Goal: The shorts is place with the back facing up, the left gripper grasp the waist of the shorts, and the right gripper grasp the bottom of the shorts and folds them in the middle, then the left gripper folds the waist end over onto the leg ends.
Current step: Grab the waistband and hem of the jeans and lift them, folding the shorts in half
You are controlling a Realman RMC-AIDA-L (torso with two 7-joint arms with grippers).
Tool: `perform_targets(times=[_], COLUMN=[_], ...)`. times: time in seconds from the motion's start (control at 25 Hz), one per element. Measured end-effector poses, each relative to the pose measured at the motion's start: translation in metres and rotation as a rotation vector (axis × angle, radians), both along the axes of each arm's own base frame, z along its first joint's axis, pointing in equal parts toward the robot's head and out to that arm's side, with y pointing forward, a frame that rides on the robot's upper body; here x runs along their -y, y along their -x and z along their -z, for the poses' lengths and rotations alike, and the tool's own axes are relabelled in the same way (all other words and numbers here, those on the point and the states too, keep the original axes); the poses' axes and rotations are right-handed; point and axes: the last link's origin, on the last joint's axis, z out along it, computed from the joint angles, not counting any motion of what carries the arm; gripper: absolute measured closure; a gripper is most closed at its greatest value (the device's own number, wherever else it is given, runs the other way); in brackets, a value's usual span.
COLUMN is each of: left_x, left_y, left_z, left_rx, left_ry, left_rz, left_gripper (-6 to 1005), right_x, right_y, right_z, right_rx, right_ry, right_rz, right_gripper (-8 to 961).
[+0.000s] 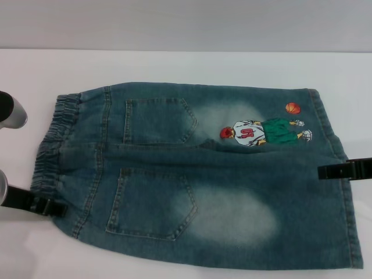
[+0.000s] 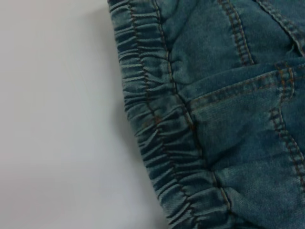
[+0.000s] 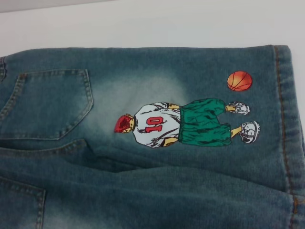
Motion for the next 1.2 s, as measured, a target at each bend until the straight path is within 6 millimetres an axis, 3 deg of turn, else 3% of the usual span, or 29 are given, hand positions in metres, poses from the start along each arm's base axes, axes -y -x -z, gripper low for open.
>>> perform_targets(times=[0.68,1.2], left_x=[-0.0013,-0.0045], left_y=[0.0024,-0.0018], left_z=[0.0026,0.0042], left_rx=[-0.001,-0.003], left_ry=[0.008,0.023], left_rz=[-0.009,-0.014], left_gripper=[188,259], right_x=[0.0012,-0.0003], right_y=[0.0023,0.0036], right_z=[0.0024,0.0023], right_rx=[0.003,0.005], right_ry=[0.014,0.018], right_rz=[-0.009,-0.014], right_gripper=[325,331])
